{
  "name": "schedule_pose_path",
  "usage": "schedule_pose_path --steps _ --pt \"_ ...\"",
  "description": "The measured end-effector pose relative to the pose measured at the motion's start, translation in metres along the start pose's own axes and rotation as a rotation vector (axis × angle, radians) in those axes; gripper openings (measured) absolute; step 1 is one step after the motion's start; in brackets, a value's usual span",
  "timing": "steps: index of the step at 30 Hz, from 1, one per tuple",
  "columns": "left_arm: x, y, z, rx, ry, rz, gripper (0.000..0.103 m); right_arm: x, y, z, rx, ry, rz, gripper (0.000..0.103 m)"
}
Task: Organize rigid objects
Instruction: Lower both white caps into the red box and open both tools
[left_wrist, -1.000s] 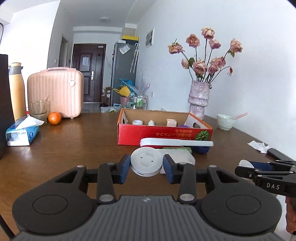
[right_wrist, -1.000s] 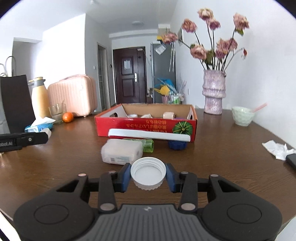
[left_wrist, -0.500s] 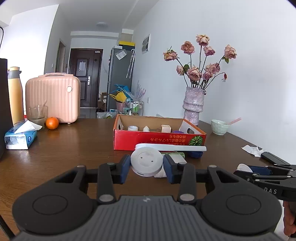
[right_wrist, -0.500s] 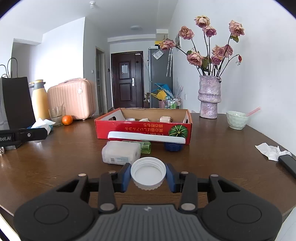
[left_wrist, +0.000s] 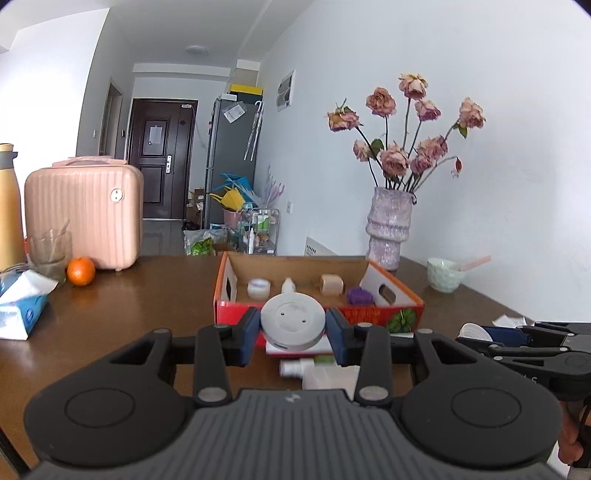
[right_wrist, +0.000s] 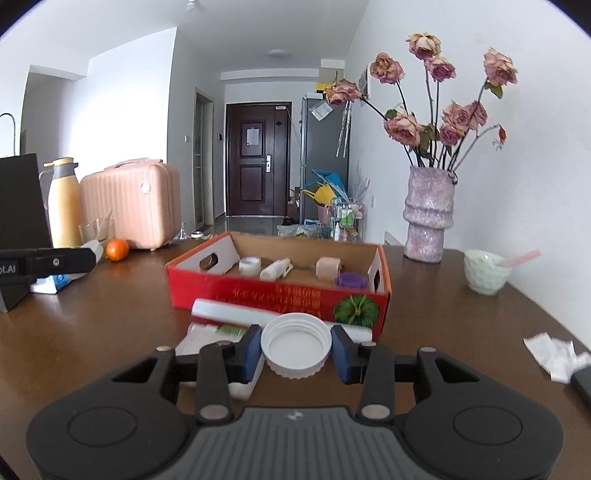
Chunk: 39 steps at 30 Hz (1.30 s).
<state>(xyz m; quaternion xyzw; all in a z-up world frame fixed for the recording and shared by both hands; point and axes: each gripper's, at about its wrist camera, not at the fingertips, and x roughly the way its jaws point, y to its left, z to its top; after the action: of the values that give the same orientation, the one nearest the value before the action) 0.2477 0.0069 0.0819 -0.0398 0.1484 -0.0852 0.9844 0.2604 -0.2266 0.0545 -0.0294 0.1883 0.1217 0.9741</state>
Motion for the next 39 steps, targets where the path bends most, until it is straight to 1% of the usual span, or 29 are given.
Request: schedule_pose_path --steps 8,12,14,17,20,22,26,27,28,30,33,34,35,36,37,38,39 --pt "0.050 0.013 0.036 0.001 -0.024 0.001 0.039 0.053 -0.006 0.043 -0.026 -0.021 0.009 0.039" --pt "0.083 0.019 0.049 0.011 -0.012 -0.006 0.039 0.086 -0.009 0.058 -0.041 -0.012 0.019 0.039" --pt "0.101 0.022 0.055 0.016 -0.001 -0.024 0.040 0.103 -0.013 0.066 -0.051 -0.008 0.026 0.039" --pt "0.130 0.025 0.065 0.030 0.011 -0.036 0.040 0.133 -0.023 0.081 -0.053 0.010 0.055 0.039" --pt "0.162 0.030 0.074 0.044 0.035 -0.037 0.040 0.167 -0.031 0.096 -0.068 0.032 0.060 0.039" --pt "0.189 0.038 0.079 0.018 0.078 -0.048 0.040 0.194 -0.037 0.106 -0.057 0.057 0.078 0.039" --pt "0.259 0.063 0.085 -0.075 0.227 -0.086 0.040 0.255 -0.054 0.126 0.053 0.113 0.128 0.039" --pt "0.278 0.068 0.086 -0.091 0.268 -0.078 0.040 0.271 -0.057 0.130 0.078 0.139 0.140 0.039" --pt "0.296 0.072 0.086 -0.093 0.303 -0.061 0.040 0.290 -0.059 0.134 0.105 0.175 0.156 0.039" --pt "0.324 0.075 0.084 -0.071 0.365 -0.054 0.040 0.326 -0.059 0.137 0.138 0.252 0.168 0.039" --pt "0.354 0.076 0.075 -0.014 0.451 -0.048 0.040 0.375 -0.051 0.133 0.151 0.364 0.166 0.039" --pt "0.360 0.077 0.071 -0.005 0.470 -0.029 0.040 0.387 -0.051 0.130 0.165 0.389 0.169 0.040" --pt "0.365 0.077 0.068 0.014 0.482 -0.007 0.048 0.397 -0.050 0.129 0.182 0.412 0.159 0.040" --pt "0.368 0.076 0.065 0.031 0.491 0.002 0.055 0.404 -0.049 0.127 0.192 0.431 0.142 0.042" --pt "0.368 0.075 0.064 0.044 0.488 0.000 0.056 0.406 -0.047 0.126 0.196 0.438 0.133 0.047" --pt "0.367 0.074 0.064 0.057 0.485 -0.013 0.060 0.408 -0.046 0.125 0.201 0.430 0.135 0.050" --pt "0.366 0.073 0.066 0.063 0.481 -0.026 0.066 0.407 -0.045 0.124 0.205 0.420 0.141 0.056"
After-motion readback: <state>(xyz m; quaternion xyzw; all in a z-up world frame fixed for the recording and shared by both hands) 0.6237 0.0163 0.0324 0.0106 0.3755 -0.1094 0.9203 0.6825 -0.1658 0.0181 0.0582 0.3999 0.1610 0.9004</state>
